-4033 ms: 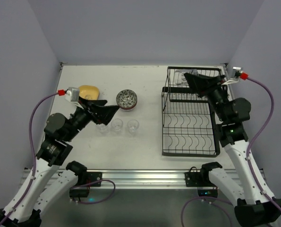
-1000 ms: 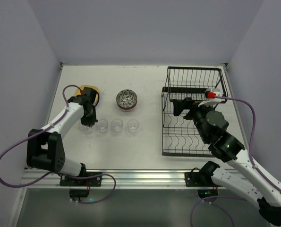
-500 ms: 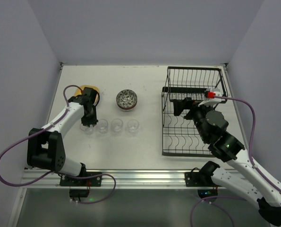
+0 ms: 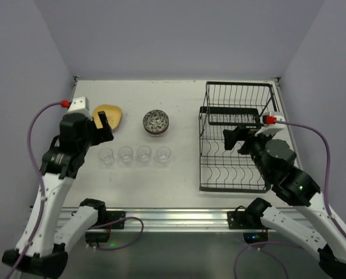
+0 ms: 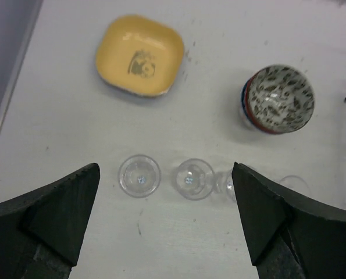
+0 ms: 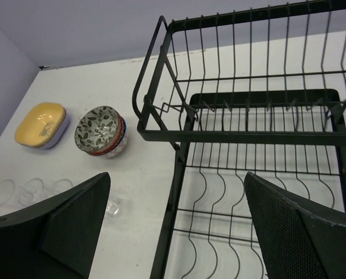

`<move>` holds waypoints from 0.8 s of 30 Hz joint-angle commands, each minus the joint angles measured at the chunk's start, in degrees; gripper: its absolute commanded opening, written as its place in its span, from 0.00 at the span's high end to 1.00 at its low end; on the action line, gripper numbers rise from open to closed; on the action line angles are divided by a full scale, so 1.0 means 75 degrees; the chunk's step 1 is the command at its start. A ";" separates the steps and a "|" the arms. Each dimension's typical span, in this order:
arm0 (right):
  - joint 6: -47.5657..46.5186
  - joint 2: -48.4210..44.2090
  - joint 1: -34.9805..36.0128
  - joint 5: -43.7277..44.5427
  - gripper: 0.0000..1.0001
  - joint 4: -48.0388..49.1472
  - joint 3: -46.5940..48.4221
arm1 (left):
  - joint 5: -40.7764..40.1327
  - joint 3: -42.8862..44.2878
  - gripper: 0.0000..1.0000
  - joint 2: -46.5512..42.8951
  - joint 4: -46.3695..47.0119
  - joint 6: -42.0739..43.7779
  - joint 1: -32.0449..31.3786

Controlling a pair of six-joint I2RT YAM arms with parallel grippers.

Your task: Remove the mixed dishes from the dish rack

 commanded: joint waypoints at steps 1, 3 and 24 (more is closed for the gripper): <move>0.0136 -0.0558 -0.0022 0.0445 0.01 -0.1597 0.0706 | -0.0565 0.0188 0.00 -0.1449 0.0359 0.0245 0.0035; 0.0254 -0.0758 -0.0022 0.0599 0.01 -0.2242 0.0905 | -0.0929 0.0223 0.00 -0.2211 0.0312 0.0257 0.0035; -0.0250 -0.2575 -0.0022 0.1126 0.01 -0.3979 0.1270 | -0.0602 0.0329 0.00 -0.4533 -0.0988 0.0913 -0.0024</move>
